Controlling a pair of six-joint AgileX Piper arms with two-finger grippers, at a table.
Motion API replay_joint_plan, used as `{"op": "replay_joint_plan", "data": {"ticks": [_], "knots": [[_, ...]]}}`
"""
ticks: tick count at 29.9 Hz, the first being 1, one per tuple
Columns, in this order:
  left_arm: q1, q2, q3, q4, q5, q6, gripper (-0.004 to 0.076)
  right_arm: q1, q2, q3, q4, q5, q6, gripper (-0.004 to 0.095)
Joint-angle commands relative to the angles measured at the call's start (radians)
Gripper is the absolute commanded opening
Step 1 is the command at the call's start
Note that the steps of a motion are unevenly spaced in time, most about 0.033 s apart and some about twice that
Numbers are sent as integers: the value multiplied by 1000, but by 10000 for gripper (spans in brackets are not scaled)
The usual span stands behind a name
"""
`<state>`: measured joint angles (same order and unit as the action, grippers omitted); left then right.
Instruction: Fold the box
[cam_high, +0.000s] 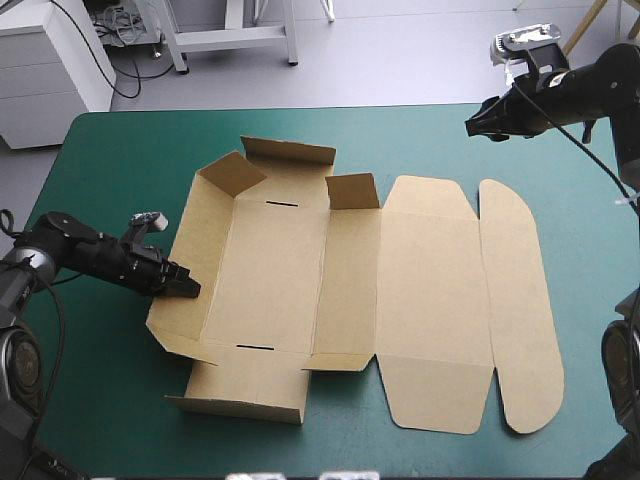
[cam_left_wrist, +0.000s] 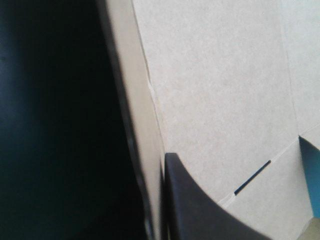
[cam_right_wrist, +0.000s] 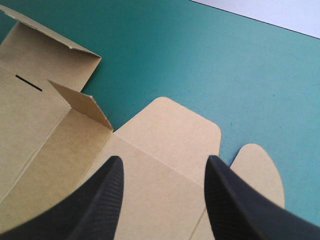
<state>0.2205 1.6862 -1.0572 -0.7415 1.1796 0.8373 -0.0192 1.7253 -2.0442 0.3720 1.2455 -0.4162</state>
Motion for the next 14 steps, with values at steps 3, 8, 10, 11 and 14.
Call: {"op": "replay_joint_plan", "data": {"ticks": [3, 8, 10, 11, 14], "knots": [[-97, -35, -152, 189, -5, 32, -10, -9, -68, -20, -62, -42, 57, 454], [-190, -35, -269, 299, -127, 80, -10, -9, -76, -10, -150, -42, 92, 454], [-224, -35, -312, 324, -179, 126, -10, -9, -76, -10, -183, -42, 108, 454], [-239, -35, -328, 334, -202, 154, -10, -9, -76, -10, -186, -42, 108, 454], [-274, -35, -377, 383, -294, 209, -10, -9, -76, -10, -178, -42, 116, 454]]}}
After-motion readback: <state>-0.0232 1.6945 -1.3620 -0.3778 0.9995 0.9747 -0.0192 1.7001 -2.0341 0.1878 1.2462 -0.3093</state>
